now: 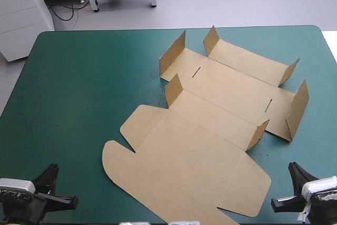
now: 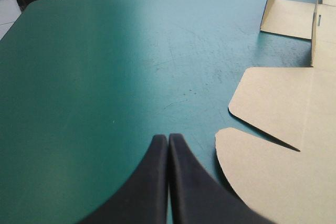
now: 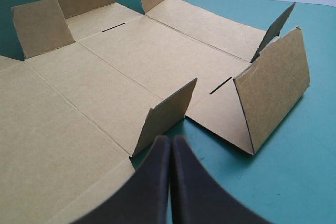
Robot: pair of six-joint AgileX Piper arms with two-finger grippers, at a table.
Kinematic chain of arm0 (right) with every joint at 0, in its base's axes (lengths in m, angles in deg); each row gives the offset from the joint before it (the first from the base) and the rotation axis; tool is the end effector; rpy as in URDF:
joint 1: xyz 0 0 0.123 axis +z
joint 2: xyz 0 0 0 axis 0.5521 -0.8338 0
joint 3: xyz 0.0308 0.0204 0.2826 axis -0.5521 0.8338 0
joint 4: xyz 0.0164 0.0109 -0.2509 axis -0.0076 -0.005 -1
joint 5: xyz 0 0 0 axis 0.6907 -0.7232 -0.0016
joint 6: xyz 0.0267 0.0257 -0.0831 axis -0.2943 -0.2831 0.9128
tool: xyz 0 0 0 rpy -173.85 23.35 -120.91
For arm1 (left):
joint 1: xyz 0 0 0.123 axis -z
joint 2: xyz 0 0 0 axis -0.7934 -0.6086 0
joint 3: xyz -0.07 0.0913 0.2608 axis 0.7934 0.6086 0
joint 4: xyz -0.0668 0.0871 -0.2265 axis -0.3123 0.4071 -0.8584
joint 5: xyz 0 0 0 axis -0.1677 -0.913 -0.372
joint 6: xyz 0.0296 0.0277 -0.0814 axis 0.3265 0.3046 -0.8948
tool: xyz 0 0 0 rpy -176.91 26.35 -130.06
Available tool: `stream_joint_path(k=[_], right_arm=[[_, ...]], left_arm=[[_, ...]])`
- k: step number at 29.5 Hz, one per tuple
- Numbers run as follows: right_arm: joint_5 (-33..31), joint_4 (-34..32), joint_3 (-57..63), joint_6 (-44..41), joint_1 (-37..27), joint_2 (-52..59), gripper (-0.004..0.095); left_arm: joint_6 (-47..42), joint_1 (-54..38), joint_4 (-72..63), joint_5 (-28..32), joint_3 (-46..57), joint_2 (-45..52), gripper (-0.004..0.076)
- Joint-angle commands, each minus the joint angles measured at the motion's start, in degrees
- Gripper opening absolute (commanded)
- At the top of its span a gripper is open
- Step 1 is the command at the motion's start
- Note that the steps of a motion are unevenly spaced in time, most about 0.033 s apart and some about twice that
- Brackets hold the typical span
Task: Fold the box
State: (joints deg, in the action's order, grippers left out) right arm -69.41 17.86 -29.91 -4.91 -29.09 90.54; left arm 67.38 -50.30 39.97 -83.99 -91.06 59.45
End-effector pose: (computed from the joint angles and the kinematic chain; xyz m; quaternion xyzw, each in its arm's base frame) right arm 0.0103 0.0095 0.2785 -0.0852 0.7863 0.0408 0.6106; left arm 0.0106 -0.0078 0.2740 0.0417 0.7991 -0.0430 0.5982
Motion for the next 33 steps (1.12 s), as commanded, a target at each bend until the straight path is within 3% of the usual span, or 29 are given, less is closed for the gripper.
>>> stream_joint_path(k=[1, 21, 25, 33], right_arm=[[4.2, 0.1, -1.4, 0.1, 0.1, 1.5, -0.0023], [4.2, 0.2, -1.4, 0.2, 0.1, 1.5, 0.0012], [4.2, 0.2, -1.4, 0.3, 0.1, 1.5, 0.0123], [4.1, 0.2, -1.4, 0.3, 0.1, 1.5, 0.0534]], left_arm=[[-0.2, 0.1, -0.6, 4.1, -1.4, 0.7, -0.0032], [-0.2, 0.1, -0.6, 4.1, -1.4, 0.7, -0.0032], [-0.2, 0.1, -0.6, 4.1, -1.4, 0.7, -0.0032], [-0.2, 0.1, -0.6, 4.1, -1.4, 0.7, -0.0032]])
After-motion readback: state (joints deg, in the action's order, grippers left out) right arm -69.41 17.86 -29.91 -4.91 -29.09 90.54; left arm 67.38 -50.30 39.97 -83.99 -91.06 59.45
